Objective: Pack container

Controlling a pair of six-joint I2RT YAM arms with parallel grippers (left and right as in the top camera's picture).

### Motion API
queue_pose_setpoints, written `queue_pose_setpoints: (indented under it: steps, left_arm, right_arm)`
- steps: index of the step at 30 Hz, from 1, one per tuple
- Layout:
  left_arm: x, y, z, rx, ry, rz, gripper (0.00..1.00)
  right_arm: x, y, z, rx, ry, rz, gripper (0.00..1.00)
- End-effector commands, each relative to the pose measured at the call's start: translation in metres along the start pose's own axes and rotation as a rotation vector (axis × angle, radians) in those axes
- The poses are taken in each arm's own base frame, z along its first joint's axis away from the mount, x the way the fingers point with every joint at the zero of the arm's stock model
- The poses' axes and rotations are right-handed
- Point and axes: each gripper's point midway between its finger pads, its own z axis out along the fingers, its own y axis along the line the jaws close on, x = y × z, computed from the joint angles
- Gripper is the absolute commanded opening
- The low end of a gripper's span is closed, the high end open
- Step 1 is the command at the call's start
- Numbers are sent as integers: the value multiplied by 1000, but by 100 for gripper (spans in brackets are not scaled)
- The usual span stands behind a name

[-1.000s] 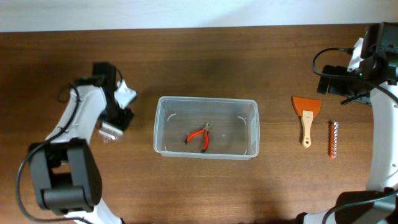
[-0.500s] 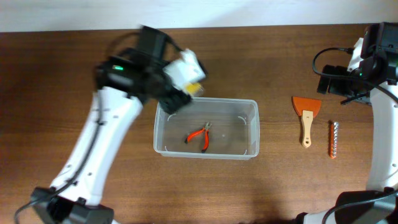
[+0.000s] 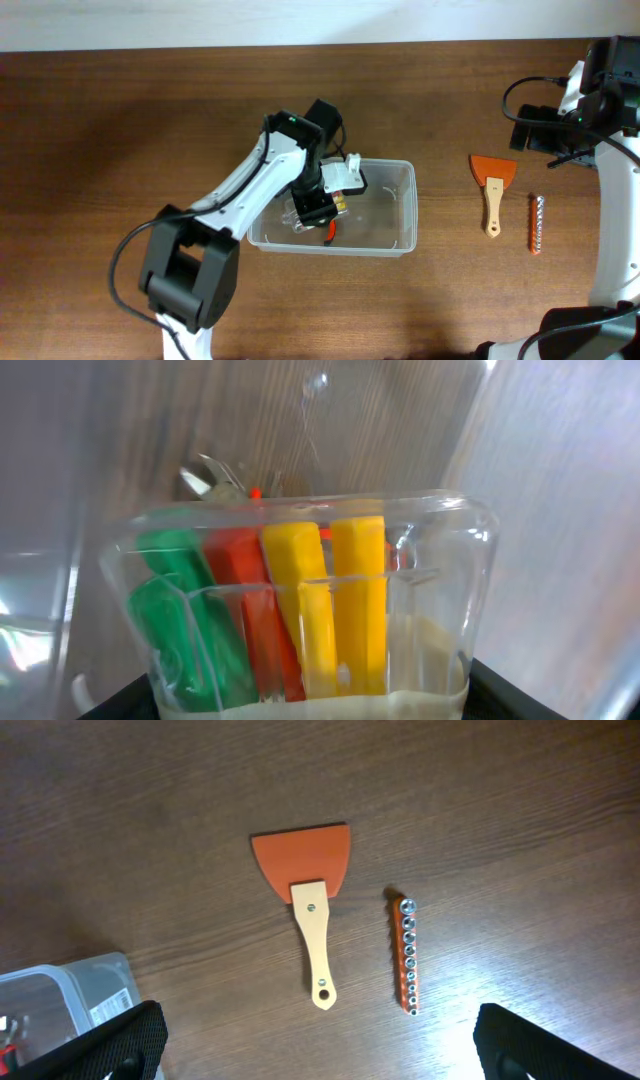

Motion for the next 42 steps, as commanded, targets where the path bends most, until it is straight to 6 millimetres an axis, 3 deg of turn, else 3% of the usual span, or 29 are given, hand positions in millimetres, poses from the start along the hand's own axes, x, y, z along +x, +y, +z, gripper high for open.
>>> queue_pose_setpoints:
  steps: [1,4,5,7,8,13,17,20,23,25,29,33,35,40,42]
  left_arm:
    - [2,1,5,8,12,22,44]
    - [1,2,5,5,10,24,57]
    - [1,2,5,4,9,24,66]
    - [2,3,5,-1,14,23,92]
    - [3,4,5,-7,21,23,97]
    - [7,9,4,-39,46,-13,99]
    - [7,23,-9,-117,62,-97,99]
    - [6,37,-39,-238,62,-150,99]
    - [7,50,-84,-388,32,-178,99]
    - [10,56,-119,-485,-2,-191,99]
    - [29,61,-185,-636,-95,-250,99]
    - [64,67,-243,-747,-237,-453,99]
    - [93,71,-266,-789,-301,-612,99]
    - [161,76,-294,-826,-374,-923,99]
    - [172,76,-292,-784,-394,-961,99]
  right_arm:
    - [-6,1,-14,-17,-43,8,99]
    - [-6,2,-14,-17,-43,8,99]
    - [-6,2,-14,-17,-43,8,99]
    - [-6,2,-14,-17,-43,8,99]
    - [-6,2,-14,-17,-44,8,99]
    - [-6,2,-14,-17,-44,8,99]
    - [-6,2,-14,-18,-43,8,99]
    - [-4,6,-14,-44,-38,2,99]
    - [-2,12,-14,-75,-29,-1,100]
    - [1,14,-13,-83,-17,-4,96]
    - [6,21,-7,-89,9,-22,91]
    - [12,23,6,-87,51,-28,91]
    - [18,23,18,-83,90,-28,95]
    - [41,22,54,-71,218,-28,99]
    - [52,22,68,-63,266,-25,99]
